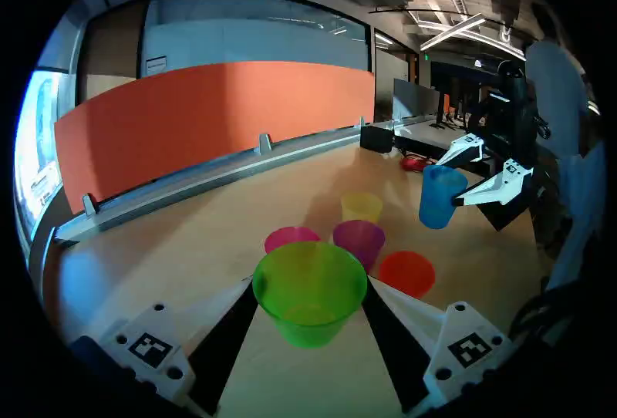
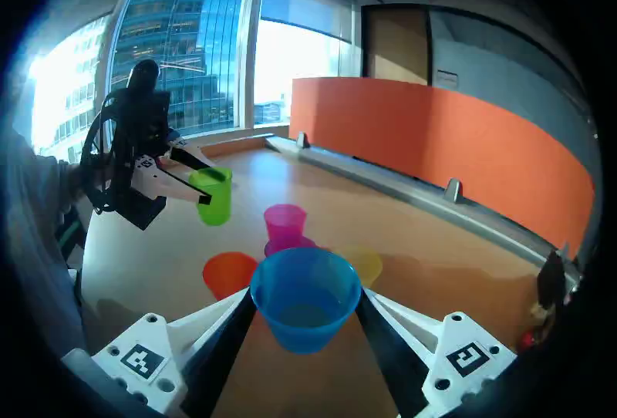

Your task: Pour water

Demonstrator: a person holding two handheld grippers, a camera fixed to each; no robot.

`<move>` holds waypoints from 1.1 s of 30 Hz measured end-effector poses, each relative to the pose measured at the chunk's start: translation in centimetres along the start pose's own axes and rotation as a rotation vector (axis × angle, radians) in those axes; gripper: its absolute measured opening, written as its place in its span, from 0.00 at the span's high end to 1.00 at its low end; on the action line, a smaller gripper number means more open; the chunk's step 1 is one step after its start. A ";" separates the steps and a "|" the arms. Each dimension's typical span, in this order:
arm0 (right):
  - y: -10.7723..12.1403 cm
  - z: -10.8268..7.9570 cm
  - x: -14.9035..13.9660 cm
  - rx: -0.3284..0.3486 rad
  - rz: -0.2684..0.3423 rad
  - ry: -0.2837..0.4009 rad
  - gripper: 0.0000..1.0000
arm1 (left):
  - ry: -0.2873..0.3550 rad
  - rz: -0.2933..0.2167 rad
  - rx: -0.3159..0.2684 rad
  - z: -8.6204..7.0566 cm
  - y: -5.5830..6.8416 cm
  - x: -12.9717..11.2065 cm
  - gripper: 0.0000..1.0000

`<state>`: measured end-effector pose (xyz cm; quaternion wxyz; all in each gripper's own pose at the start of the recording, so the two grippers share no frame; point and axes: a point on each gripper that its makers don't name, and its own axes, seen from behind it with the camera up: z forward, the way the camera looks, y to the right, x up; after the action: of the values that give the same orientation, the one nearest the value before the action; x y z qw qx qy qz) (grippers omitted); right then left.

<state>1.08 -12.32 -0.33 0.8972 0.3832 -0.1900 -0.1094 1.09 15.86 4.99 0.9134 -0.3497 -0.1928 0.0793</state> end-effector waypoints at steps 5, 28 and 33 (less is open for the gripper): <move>-0.4 -0.7 2.0 -0.008 -0.009 0.045 0.08 | 0.033 0.007 0.013 -1.3 0.3 1.5 0.11; -1.8 -2.9 8.6 -0.022 -0.008 0.265 0.08 | 0.191 0.009 0.026 -5.0 2.6 6.5 0.11; -2.0 -3.0 9.7 -0.024 -0.004 0.300 0.08 | 0.225 0.011 0.018 -5.5 3.4 7.5 0.11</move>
<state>11.00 -15.07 -1.18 0.9199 0.3848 -0.0517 -0.0548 10.16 17.11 1.24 0.9319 -0.3491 -0.0866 0.0464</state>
